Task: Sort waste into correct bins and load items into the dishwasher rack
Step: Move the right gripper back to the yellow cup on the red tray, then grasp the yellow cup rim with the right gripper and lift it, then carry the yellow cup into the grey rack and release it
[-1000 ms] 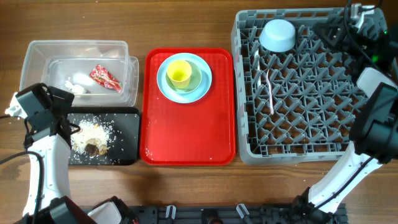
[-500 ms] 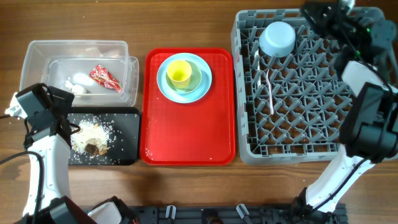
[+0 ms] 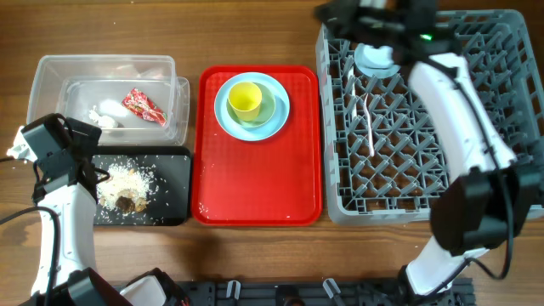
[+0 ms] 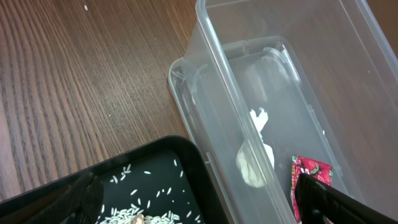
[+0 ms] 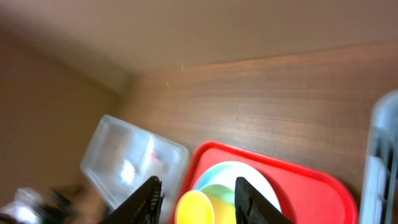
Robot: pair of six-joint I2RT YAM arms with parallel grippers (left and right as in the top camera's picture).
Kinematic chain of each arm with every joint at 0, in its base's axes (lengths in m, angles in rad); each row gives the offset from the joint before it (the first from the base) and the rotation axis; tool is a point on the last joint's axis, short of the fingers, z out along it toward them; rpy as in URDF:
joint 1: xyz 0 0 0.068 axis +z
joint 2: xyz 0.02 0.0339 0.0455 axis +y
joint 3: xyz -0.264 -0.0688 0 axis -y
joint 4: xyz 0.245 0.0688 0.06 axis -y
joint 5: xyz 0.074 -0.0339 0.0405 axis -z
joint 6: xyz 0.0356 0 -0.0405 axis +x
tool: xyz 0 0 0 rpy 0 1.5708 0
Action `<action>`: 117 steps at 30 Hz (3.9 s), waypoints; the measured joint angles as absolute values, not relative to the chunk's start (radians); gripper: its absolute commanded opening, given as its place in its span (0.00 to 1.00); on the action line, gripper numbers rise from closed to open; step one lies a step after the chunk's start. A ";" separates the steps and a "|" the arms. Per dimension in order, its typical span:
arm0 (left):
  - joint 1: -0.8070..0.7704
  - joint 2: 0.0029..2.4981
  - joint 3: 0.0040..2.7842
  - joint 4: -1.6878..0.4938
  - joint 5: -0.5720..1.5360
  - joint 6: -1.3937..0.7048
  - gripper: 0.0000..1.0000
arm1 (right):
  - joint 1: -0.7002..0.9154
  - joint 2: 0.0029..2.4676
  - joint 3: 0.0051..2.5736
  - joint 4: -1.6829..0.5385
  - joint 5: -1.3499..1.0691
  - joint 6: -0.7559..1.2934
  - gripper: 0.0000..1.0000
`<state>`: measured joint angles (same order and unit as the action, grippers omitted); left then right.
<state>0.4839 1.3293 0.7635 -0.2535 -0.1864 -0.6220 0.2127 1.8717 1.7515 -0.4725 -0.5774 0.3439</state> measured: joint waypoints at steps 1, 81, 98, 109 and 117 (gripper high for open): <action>0.484 1.329 0.764 -0.254 -0.186 -0.622 1.00 | 0.263 1.868 1.791 -0.529 -0.513 0.267 0.41; 0.484 1.329 0.764 -0.254 -0.186 -0.622 1.00 | -0.044 1.757 1.569 -0.735 -1.124 0.017 0.04; 0.484 1.329 0.764 -0.254 -0.186 -0.622 1.00 | -0.216 1.764 1.150 -0.357 -1.372 0.054 0.04; 0.484 1.329 0.764 -0.254 -0.186 -0.622 1.00 | -0.237 1.766 1.112 -0.327 -1.241 0.053 0.04; 0.484 1.329 0.764 -0.254 -0.186 -0.622 1.00 | -0.237 1.839 1.112 -0.206 -1.309 0.059 0.04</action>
